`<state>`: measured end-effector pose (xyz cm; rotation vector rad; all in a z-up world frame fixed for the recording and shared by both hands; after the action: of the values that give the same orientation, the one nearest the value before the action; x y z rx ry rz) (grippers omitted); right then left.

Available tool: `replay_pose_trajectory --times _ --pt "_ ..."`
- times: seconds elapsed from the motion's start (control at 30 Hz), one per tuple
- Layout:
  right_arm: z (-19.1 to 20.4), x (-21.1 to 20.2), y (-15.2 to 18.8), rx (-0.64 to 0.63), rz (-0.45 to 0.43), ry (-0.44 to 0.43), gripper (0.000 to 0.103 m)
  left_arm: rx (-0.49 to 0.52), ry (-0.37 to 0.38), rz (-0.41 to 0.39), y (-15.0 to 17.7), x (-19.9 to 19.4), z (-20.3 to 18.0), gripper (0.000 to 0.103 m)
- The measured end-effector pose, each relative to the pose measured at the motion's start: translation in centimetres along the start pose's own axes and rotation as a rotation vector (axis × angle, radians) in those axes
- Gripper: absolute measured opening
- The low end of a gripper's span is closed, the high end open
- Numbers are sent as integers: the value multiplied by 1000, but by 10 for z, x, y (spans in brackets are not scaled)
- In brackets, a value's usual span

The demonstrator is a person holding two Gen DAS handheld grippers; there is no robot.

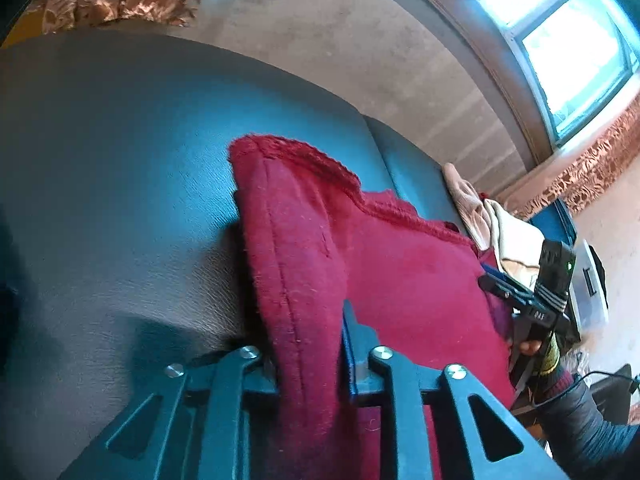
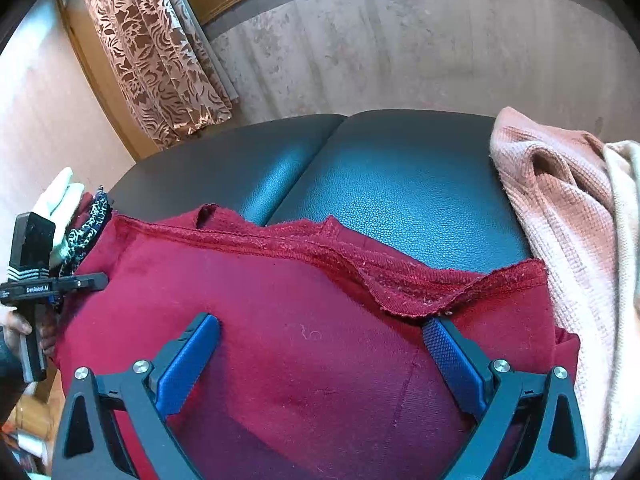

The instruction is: Fold clothes

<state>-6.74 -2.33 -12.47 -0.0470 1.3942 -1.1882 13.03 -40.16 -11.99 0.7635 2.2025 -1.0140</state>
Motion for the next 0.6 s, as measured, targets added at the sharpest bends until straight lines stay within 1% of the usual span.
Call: replay_pose_trajectory --times 0.03,0.07,0.13,0.2,0.3,0.4,0.47,0.53,0.6 --pt "0 -1 0 -1 8 -11 103 -6 -5 -3 -3 -4 0 16" --pt "1 -2 -1 -5 23 -43 103 -4 -12 -13 -8 -11 0 14" --pt "5 -11 -2 -23 59 -155 103 7 -39 -34 -18 -25 1 14" --pt "14 -23 -2 -94 95 -210 103 13 -69 -45 -28 -37 3 13" --pt "31 -39 5 -215 165 -254 103 15 -97 -52 -41 -50 2 13" --pt "42 -48 14 -323 232 -260 103 24 -107 -52 -48 -64 -6 13" --pt "44 -48 19 -368 264 -246 103 18 -98 -53 -51 -67 -15 13" --pt "39 -43 26 -404 297 -205 103 13 -67 -59 -51 -76 -25 13" --pt "33 -39 34 -418 312 -190 103 13 -34 -57 -51 -80 -41 13"
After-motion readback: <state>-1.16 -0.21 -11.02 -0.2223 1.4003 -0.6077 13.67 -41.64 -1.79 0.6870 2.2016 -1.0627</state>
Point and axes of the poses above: each gripper's, at about its wrist camera, not at the fingertips, and x roughly the way its jaws point, z to its left, y to its underside, the point moved 2 cm from there along x, roughly the way its jaws point, and after that the axes turned 1 degree about -z, right-handed, at the moved point
